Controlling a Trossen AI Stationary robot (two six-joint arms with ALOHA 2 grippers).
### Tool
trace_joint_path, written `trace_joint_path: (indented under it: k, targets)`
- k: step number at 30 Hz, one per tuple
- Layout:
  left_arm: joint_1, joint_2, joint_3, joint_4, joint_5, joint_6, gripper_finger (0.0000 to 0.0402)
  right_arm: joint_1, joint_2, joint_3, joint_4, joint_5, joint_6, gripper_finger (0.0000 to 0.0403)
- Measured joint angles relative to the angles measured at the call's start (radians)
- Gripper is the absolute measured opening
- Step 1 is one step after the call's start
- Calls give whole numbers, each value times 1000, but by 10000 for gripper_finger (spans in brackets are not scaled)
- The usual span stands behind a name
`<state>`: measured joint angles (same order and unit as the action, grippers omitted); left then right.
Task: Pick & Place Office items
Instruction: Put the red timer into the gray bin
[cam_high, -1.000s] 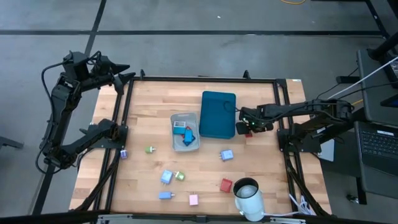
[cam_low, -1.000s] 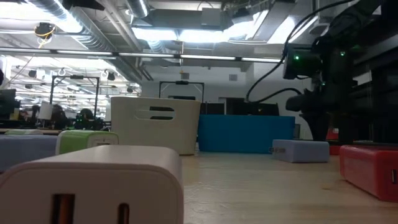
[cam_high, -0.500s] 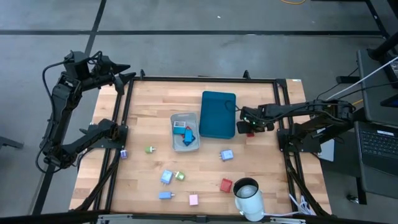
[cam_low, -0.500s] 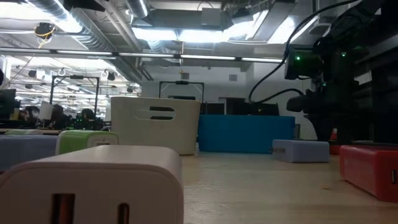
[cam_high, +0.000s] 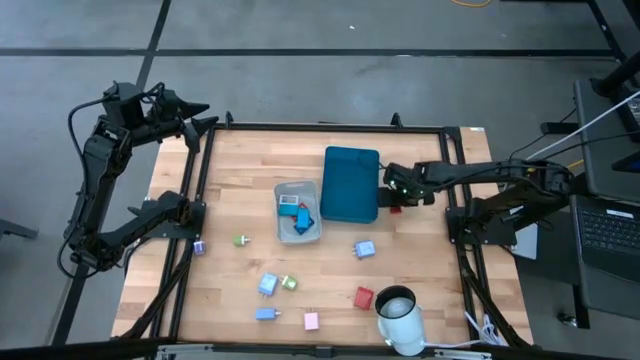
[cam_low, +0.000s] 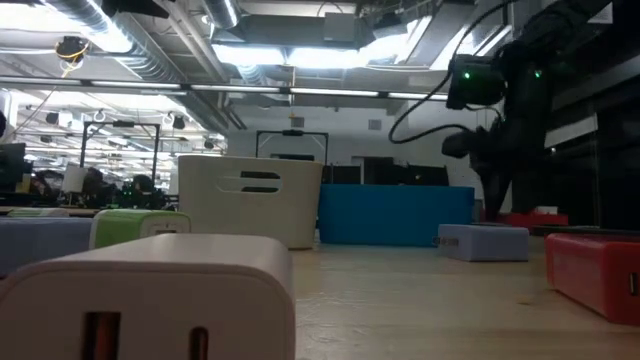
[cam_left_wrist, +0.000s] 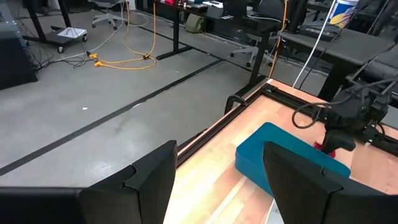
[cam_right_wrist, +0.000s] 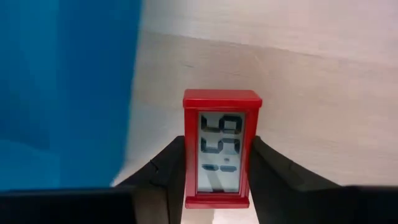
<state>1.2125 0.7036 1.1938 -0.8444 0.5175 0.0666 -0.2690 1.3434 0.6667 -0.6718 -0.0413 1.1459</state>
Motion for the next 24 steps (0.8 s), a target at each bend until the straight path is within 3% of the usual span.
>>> trace_joint_path:
  k: [8, 12, 17, 24]
  targets:
    - [0, 0, 0, 0, 1, 12, 232, -82, -51, 167, -326, 46, -158, 133]
    - [0, 0, 0, 1, 1, 25, 232, -132, -97, 240, -351, 69, -189, 133]
    - [0, 0, 0, 3, 1, 26, 232, -173, -131, 334, -192, 68, -198, 133]
    - [0, 16, 0, 10, 1, 27, 232, -148, -86, 387, 200, -16, -163, 133]
